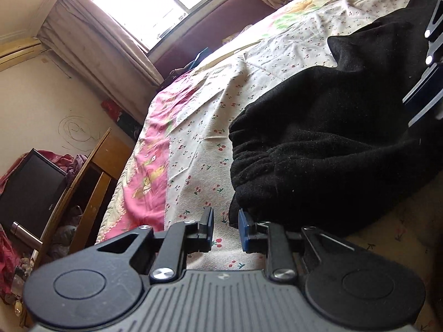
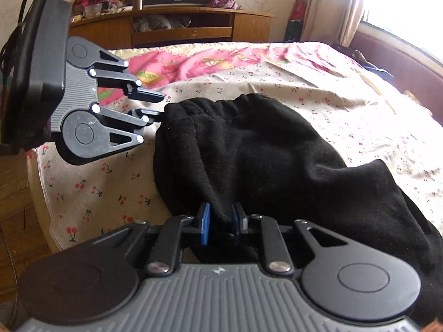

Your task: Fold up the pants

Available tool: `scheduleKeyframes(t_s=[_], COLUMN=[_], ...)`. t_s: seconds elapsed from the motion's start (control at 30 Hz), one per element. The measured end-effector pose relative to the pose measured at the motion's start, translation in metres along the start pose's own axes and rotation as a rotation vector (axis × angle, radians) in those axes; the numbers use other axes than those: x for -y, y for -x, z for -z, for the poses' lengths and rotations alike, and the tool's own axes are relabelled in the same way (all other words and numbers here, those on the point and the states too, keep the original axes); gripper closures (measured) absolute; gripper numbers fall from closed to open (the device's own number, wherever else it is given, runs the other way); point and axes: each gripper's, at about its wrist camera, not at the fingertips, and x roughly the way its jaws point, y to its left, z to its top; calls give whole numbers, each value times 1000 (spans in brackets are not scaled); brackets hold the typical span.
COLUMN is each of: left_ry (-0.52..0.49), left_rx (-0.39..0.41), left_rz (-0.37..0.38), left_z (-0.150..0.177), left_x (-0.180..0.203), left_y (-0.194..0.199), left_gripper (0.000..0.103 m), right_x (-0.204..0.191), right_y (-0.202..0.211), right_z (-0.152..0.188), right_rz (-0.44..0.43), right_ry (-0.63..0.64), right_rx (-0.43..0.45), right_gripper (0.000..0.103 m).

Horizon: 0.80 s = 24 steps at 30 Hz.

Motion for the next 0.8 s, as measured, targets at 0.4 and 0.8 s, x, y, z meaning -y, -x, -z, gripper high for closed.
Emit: scheduleKeyframes(t_s=[0.4, 0.8], left_ry=[41, -137], left_rx=[202, 277], left_rz=[283, 617], left_z=[-92, -205], left_x=[82, 248], left_y=[46, 51], left_gripper=[66, 65], right_x=[174, 336], right_y=[137, 242], right_z=[112, 262], right_rz=[485, 923], right_ry=[-647, -1150], right_rx=[1, 148], right_gripper=[85, 90])
